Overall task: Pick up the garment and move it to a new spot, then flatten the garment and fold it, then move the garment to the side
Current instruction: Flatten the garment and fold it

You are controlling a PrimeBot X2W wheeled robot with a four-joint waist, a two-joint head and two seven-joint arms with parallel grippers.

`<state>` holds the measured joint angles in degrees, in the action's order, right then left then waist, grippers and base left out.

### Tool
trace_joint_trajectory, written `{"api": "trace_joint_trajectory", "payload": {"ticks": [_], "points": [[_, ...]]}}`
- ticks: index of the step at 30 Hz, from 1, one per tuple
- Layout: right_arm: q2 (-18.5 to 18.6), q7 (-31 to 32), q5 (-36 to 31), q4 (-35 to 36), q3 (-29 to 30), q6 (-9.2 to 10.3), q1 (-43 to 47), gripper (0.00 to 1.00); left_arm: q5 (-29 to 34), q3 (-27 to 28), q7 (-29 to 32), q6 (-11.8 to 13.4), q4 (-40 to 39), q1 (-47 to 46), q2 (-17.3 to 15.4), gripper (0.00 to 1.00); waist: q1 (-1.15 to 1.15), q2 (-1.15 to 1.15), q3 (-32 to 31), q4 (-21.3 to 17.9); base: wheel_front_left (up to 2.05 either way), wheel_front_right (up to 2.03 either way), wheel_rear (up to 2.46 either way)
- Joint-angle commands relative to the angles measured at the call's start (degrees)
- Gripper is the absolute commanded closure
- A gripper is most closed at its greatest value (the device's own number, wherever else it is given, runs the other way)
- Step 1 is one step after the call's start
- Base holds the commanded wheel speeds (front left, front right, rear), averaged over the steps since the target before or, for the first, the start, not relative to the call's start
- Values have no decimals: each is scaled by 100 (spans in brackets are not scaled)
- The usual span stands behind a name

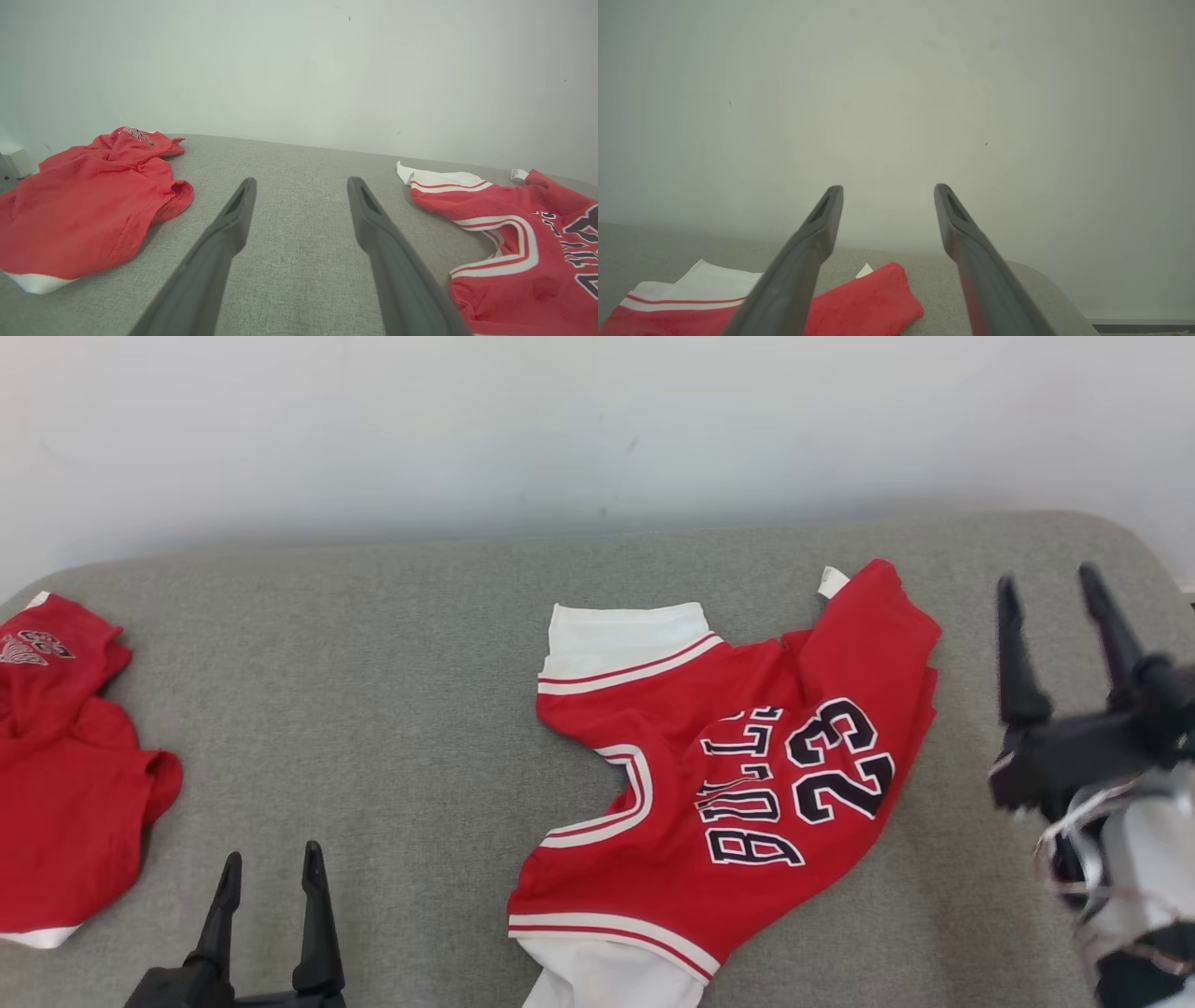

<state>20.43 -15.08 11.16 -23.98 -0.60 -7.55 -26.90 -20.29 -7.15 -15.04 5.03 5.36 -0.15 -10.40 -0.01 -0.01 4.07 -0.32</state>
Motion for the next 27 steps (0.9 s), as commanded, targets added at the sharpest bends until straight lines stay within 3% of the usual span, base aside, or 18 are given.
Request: {"api": "trace_joint_trajectory", "payload": {"ticks": [1, 3, 5, 18, 27], "points": [[-152, -5, -42, 224, 15, 13, 312, 0, 2, -18, 4, -8, -7, 59, 1, 0, 1, 1, -22, -80, 0, 0, 0], [-749, 95, -299, 1187, 135, 13, 1496, 0, -10, -113, 21, -29, 48, -23, 18, 0, 1, 1, -28, -192, 0, 0, 0], [-892, 118, -386, 1382, 147, 13, 1722, 0, -12, -134, 20, -37, 60, -32, 19, 0, 1, 1, -16, -224, 0, 0, 0], [-1477, 169, -229, 2025, 121, 13, 2366, 0, 35, -431, 116, -202, 253, -159, 10, 0, 1, 1, 19, -362, 0, 0, 0], [-1696, 149, -191, 1955, -148, 13, 2315, 0, 129, -1044, 503, -643, 847, -560, 96, 0, 1, 1, 229, -573, 0, 0, 0]]}}
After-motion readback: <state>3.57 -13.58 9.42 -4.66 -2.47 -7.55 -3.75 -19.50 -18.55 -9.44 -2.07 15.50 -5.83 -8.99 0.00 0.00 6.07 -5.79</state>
